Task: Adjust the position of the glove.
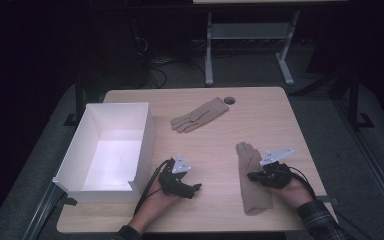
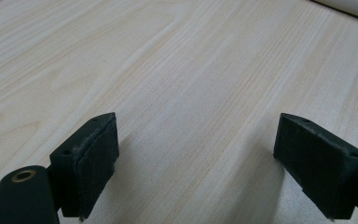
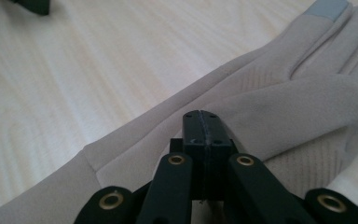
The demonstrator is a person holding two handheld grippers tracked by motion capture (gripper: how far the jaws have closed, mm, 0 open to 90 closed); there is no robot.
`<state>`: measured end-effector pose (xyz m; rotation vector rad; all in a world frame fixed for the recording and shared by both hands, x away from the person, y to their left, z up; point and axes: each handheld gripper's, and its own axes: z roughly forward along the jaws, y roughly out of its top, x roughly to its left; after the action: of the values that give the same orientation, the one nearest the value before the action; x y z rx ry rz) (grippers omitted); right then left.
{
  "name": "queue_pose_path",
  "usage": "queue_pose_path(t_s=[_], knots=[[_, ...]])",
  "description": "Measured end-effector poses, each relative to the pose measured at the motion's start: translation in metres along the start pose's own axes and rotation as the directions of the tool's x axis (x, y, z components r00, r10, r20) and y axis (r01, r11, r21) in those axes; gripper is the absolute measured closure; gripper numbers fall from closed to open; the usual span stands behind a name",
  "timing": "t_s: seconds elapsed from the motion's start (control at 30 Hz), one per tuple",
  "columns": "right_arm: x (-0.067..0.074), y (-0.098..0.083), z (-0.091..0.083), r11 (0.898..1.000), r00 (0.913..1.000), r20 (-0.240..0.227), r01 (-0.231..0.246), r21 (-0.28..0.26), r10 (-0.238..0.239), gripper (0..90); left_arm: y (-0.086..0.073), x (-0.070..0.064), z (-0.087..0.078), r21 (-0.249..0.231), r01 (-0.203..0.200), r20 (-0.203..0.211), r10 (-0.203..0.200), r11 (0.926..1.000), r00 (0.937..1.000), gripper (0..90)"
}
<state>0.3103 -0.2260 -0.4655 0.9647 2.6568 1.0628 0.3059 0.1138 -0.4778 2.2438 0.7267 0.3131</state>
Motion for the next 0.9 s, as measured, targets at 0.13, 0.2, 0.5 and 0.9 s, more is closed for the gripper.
queue_pose_path(t_s=[0.13, 0.2, 0.5, 0.9], knots=[[0.006, -0.005, -0.004, 1.000, 0.9999, -0.006, 0.016, 0.001, -0.016, 90.0, 0.000, 0.000, 0.000, 0.000, -0.004, -0.001, 0.004, 1.0000, 1.0000, 13.4], [0.008, -0.006, -0.005, 1.000, 0.9999, -0.005, 0.014, 0.004, -0.014, 90.0, 0.000, 0.000, 0.000, 0.000, 0.003, 0.000, -0.003, 1.0000, 1.0000, 13.4], [0.006, -0.002, -0.012, 1.000, 0.9999, -0.008, 0.010, -0.028, -0.010, 74.0, 0.000, 0.000, 0.000, 0.000, 0.004, -0.001, -0.004, 1.0000, 1.0000, 13.3], [-0.017, -0.020, -0.030, 0.992, 0.9864, 0.136, -0.078, -0.100, 0.092, 38.2, 0.000, -0.001, 0.000, 0.000, 0.019, -0.010, -0.019, 0.9998, 0.9998, 13.2]])
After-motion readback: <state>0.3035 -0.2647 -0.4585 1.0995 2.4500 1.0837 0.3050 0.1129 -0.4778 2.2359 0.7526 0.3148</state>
